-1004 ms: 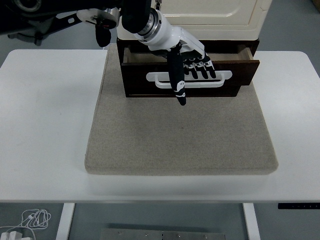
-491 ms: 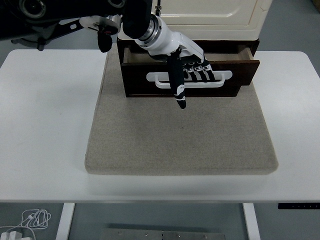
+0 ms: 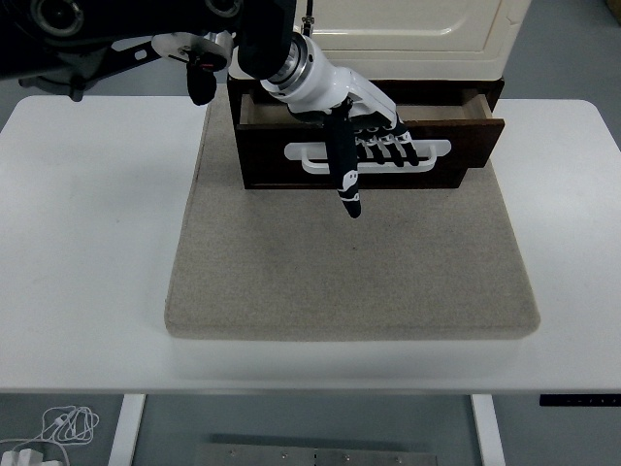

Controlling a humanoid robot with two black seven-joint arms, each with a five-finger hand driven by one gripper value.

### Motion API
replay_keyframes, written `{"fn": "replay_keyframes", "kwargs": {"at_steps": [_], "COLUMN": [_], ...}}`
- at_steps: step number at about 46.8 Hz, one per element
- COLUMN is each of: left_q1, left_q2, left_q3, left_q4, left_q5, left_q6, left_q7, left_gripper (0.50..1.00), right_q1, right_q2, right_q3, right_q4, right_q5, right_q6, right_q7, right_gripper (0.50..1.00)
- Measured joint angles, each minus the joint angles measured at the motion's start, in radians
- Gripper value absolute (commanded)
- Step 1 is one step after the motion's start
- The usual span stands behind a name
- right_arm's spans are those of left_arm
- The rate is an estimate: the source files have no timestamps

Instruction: Open the drawer under the combination cabinet

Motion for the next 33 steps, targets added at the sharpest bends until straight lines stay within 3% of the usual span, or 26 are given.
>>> {"fn": "replay_keyframes", "kwargs": {"at_steps": [33], "left_q1": [-0.016], "left_q2": [0.019], "left_q3": [-0.034], "left_q4": [-0.001], "left_q5": [-0.047], "left_q6": [-0.050], "left_q7": [0.000], "left_gripper": [1.000], "right_q1": [0.000], "right_q2": [0.000], "right_q3": [0.000], "right_q4": [0.000], "right_q5": [0.000], "right_q6": [0.000], "right_q7": [0.000], "right_gripper": [0.928]}}
